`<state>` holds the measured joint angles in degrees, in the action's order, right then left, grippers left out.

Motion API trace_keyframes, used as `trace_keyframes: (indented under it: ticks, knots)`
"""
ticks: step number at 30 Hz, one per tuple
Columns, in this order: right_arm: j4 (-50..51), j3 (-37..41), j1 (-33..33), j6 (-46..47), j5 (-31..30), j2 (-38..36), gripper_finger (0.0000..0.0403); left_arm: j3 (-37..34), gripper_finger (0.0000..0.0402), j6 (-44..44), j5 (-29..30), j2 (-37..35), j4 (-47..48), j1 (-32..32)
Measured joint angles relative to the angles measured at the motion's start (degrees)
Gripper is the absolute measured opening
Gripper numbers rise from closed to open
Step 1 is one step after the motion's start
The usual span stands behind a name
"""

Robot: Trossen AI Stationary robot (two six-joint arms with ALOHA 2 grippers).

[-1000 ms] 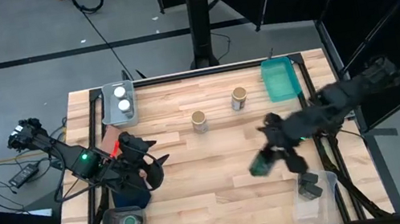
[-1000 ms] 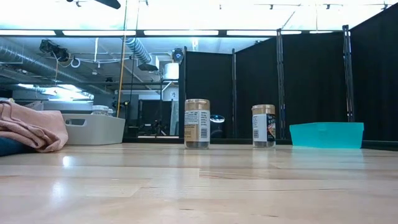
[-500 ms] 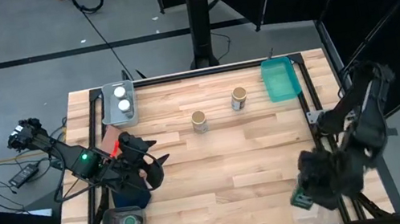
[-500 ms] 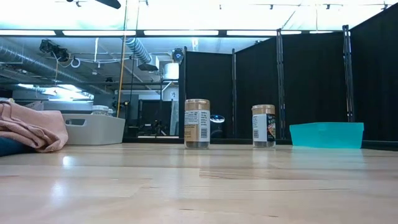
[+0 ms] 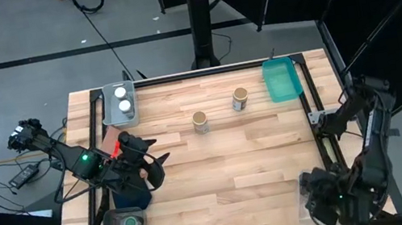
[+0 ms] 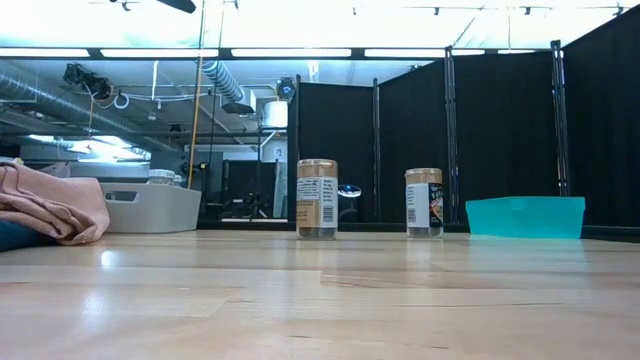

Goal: Sort spices by type
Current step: Put the black spice can into the transparent bin

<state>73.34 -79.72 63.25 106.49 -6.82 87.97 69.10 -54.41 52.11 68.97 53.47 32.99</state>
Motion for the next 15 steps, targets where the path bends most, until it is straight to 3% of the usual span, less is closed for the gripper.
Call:
trace_keyframes:
  ticks: [15]
  knots:
    - [4.44,0.11,0.12,-1.13,3.47,5.78,0.0135,0.00,0.0302,-0.09,1.24,0.00,0.01,0.02]
